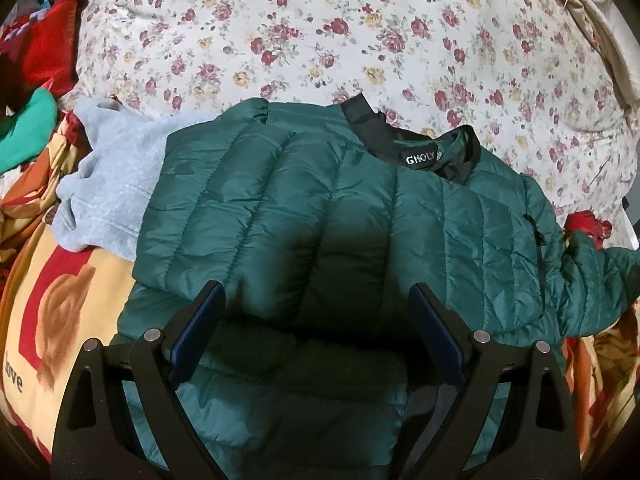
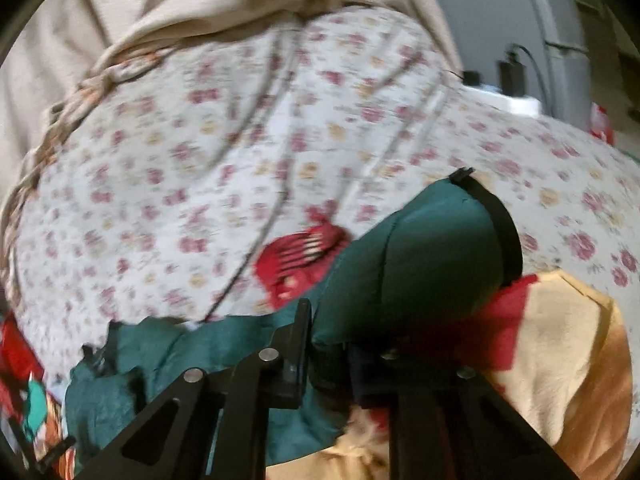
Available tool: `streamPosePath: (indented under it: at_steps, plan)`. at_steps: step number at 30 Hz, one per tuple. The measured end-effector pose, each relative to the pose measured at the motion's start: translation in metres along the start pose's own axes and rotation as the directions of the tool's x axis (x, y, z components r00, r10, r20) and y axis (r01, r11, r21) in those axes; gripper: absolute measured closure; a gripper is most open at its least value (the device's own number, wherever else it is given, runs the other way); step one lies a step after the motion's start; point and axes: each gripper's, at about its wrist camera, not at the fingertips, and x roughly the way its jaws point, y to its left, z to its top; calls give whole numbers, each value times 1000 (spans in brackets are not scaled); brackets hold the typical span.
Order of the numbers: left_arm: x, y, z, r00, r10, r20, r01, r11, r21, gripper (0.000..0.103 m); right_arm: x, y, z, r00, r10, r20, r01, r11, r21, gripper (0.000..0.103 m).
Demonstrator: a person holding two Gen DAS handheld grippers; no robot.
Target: Fold large clothes
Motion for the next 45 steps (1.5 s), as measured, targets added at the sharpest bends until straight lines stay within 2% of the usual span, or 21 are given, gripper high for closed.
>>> streamPosePath:
  at_steps: [8, 15, 19, 23, 28, 37, 40, 42, 43, 45]
  plan:
    - [-9, 13, 0, 1000, 8, 15, -8, 1000, -24, 10, -25, 55, -11, 988, 156, -18, -157, 986, -60, 88]
    - [-22, 32, 6, 999, 11, 40, -7, 997, -80, 10, -35, 127, -35, 956, 282, -87, -292, 943, -157, 88]
    - [-28, 45, 11, 999, 8, 49, -3, 994, -110, 10, -28, 173, -57, 924, 345, -162, -373, 907, -197, 88]
    - [-28, 58, 12, 999, 12, 41, -6, 992, -126, 10, -5, 219, -84, 899, 366, -241, -421, 876, -237, 88]
    - [-28, 71, 12, 999, 4, 38, 1, 989, -150, 10, 34, 270, -123, 856, 380, -351, -476, 845, -245, 88]
    - [-25, 84, 14, 999, -38, 39, 44, 982, -185, 10, 81, 335, -195, 770, 380, -512, -551, 801, -234, 88]
    - [-24, 88, 16, 996, -81, 41, 88, 969, -231, 10, 91, 348, -207, 753, 382, -535, -562, 796, -223, 88]
    - [-23, 88, 18, 993, -111, 36, 116, 959, -259, 10, 91, 354, -210, 752, 364, -550, -563, 789, -246, 86]
    - [-23, 86, 19, 993, -115, 32, 119, 959, -258, 10, 87, 355, -209, 754, 357, -551, -563, 783, -263, 83]
    - [-23, 78, 21, 992, -119, 32, 123, 964, -236, 10, 77, 352, -203, 752, 363, -551, -575, 770, -278, 60]
